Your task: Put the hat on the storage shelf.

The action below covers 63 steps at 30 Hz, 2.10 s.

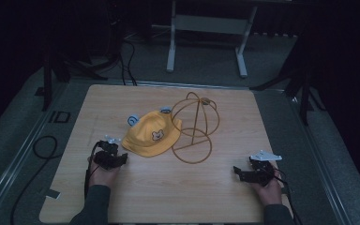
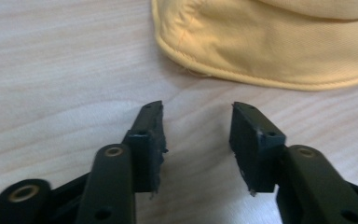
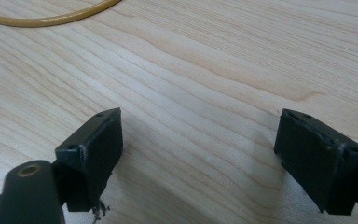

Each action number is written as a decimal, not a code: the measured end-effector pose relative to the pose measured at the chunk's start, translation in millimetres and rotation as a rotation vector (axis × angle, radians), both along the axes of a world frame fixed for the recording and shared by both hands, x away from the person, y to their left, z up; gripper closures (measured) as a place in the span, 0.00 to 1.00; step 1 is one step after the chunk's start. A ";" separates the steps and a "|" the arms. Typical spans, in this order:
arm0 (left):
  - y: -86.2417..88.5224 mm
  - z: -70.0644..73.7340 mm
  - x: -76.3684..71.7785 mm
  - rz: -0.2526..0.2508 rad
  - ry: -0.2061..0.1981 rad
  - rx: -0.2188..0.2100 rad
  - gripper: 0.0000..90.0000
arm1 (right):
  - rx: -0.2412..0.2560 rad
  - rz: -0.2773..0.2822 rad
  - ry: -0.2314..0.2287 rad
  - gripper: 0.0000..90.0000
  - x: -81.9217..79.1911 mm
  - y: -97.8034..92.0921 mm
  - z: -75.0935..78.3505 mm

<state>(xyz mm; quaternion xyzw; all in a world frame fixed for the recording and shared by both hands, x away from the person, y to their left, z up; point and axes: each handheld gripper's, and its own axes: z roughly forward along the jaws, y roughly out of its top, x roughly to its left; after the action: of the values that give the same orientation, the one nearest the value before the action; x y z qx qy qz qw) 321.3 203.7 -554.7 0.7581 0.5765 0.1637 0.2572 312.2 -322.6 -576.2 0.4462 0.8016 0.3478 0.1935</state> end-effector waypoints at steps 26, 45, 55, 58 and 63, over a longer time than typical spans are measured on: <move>13.3 15.9 -7.9 -0.030 -0.002 -0.067 0.63 | 0.000 0.000 0.000 0.17 0.0 0.0 0.0; -0.3 44.3 -1.5 -0.090 -0.035 -0.073 0.64 | 0.000 0.000 0.000 0.17 0.0 0.0 0.0; -3.9 54.4 5.3 -0.103 -0.057 -0.086 0.64 | 0.000 0.000 0.000 0.17 0.0 0.0 0.0; -7.3 57.8 6.1 -0.106 -0.062 -0.098 0.64 | 0.000 0.000 0.001 0.17 0.0 0.0 0.0; -12.7 61.3 8.2 -0.113 -0.067 -0.111 0.64 | 0.000 0.000 0.000 0.17 0.0 0.0 0.0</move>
<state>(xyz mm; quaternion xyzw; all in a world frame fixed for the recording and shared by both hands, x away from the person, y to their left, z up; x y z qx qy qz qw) 329.5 190.9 -493.4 0.7679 0.5323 0.1417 0.3268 312.2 -322.6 -576.2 0.4459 0.8018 0.3477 0.1935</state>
